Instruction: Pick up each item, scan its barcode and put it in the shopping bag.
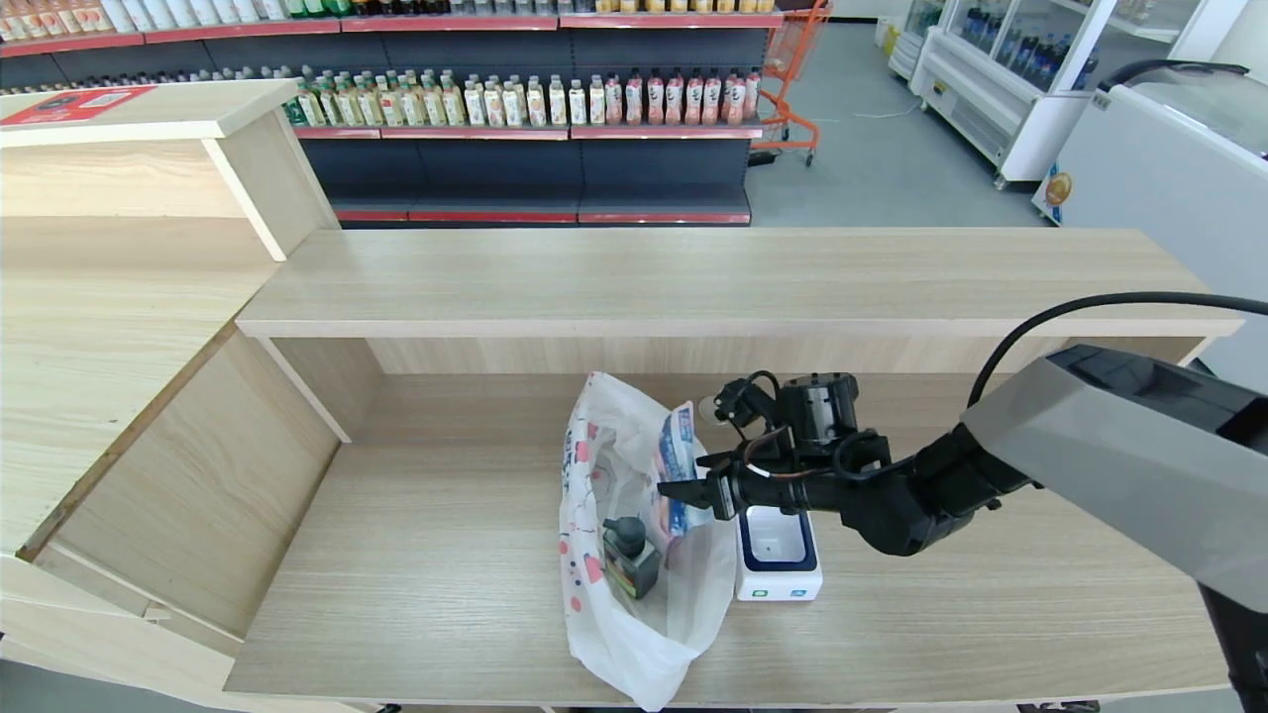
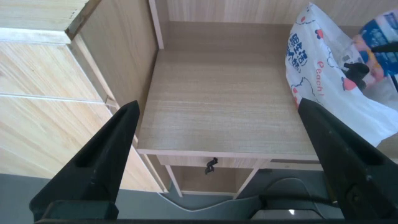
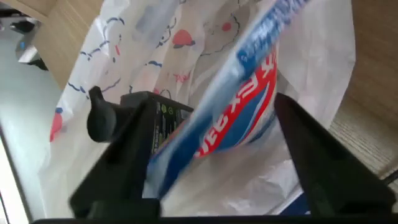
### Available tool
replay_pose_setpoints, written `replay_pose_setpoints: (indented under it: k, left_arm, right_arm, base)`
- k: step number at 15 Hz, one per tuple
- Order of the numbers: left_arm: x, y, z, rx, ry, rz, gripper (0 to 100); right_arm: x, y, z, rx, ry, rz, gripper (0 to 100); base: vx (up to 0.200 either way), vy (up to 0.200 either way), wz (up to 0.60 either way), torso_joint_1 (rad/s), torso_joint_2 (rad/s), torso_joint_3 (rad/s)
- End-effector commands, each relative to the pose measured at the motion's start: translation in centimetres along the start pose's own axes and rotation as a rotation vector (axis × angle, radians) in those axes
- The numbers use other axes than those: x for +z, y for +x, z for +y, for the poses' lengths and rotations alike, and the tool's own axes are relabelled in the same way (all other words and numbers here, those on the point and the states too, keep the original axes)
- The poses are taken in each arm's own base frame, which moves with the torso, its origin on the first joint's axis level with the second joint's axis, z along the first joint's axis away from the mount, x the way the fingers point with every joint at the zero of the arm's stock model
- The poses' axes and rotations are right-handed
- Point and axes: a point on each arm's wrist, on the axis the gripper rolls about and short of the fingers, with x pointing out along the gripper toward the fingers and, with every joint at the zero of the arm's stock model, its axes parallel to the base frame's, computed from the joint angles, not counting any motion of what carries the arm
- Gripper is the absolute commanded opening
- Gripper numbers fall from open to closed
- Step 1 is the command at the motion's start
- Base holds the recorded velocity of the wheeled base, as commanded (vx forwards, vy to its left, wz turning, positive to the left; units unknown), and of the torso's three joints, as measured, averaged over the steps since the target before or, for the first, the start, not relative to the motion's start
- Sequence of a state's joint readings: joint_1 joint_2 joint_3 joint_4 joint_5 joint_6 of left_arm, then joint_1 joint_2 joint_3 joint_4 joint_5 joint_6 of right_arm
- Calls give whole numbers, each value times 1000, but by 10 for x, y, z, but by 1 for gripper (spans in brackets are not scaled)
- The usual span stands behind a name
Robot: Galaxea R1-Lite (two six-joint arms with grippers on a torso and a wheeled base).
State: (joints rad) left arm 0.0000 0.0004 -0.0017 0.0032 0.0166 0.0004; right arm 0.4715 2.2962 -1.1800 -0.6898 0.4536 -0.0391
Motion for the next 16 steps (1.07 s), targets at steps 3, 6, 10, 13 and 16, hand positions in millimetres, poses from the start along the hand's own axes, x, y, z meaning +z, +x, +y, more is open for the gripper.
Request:
replay_pose_setpoints:
  k: [3,6,10,13,16]
  left_arm:
    - [0,0,0,0,0,0,100]
    - [0,0,0,0,1,0,100]
    - [0,0,0,0,0,0,100]
    - [0,0,0,0,1,0,100]
    - [0,0,0,0,1,0,100]
  right_arm:
    - [35,-4,4,15,-12,-117,100]
    - [56,-23,7,6,11,-168,100]
    - [89,-160,14,-179,42,-263,100]
    - [23,-308,69,-500,63,-134,100]
    - [-71,-343,126,-728,87,-120,100]
  base:
    - [0,0,0,0,0,0]
    - [0,0,0,0,0,0]
    - [0,0,0,0,0,0]
    - [0,0,0,0,0,0]
    - [0,0,0,0,0,0]
